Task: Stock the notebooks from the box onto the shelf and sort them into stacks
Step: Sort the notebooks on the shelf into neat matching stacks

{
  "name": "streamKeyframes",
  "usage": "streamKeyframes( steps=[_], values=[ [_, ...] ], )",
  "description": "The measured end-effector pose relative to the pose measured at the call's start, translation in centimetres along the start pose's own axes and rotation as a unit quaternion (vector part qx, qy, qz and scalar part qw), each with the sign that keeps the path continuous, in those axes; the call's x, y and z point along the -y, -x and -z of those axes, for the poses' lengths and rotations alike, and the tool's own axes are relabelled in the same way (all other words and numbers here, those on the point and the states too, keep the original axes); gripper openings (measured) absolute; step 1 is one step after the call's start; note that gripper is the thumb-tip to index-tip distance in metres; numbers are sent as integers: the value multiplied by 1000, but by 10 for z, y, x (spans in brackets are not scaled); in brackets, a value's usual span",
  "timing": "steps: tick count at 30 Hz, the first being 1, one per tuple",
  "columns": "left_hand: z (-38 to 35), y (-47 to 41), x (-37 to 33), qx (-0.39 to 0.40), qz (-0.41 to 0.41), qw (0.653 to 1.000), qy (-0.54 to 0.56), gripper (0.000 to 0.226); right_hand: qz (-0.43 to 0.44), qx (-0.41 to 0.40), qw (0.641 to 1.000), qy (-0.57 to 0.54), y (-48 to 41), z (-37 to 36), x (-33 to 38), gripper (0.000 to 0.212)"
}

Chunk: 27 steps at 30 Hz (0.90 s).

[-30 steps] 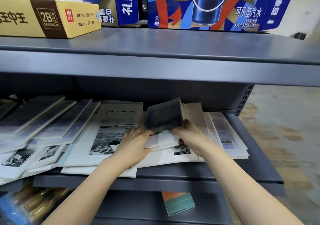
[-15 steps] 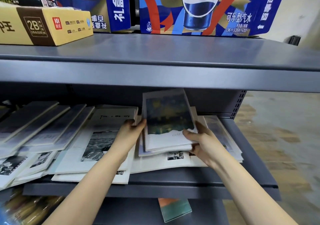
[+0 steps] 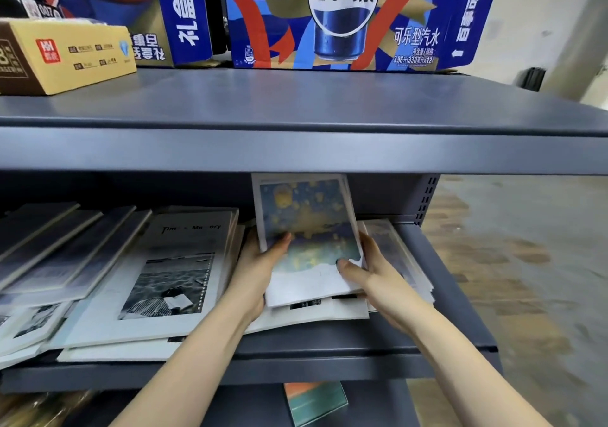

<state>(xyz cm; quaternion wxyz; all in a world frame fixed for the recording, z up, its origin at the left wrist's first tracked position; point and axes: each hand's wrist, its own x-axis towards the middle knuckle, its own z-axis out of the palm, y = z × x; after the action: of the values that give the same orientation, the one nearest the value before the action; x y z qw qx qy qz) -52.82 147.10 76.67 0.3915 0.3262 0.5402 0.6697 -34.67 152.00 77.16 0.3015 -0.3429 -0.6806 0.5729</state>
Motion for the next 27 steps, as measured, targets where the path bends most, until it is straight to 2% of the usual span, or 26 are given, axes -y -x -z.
streamKeyframes(
  steps=[2, 7, 11, 15, 18, 22, 27],
  values=[
    [-5, 0, 4, -1, -18, 1000, -2, 37, 23, -11, 1000, 16, 0, 6, 2, 46],
    [-15, 3, 12, -30, -59, 996, -65, 50, 50, -42, 996, 52, -5, 18, -5, 46],
    [-22, 4, 19, -37, -73, 995, -59, 33, 42, -51, 997, 37, -6, 23, -13, 48],
    [-27, 5, 17, -31, -90, 994, -58, 25, 32, -49, 998, 24, -8, 26, -17, 47],
    [-31, 3, 17, -35, -76, 995, -54, 19, 9, -86, 993, 74, -17, 37, -15, 25],
    [-34, 1, 23, -57, -33, 996, -51, 21, -40, -191, 977, 84, -32, 72, -21, 17],
    [-33, -6, 27, -59, 12, 994, -95, 23, -124, -157, 961, 189, -34, 113, -52, 21]
  ],
)
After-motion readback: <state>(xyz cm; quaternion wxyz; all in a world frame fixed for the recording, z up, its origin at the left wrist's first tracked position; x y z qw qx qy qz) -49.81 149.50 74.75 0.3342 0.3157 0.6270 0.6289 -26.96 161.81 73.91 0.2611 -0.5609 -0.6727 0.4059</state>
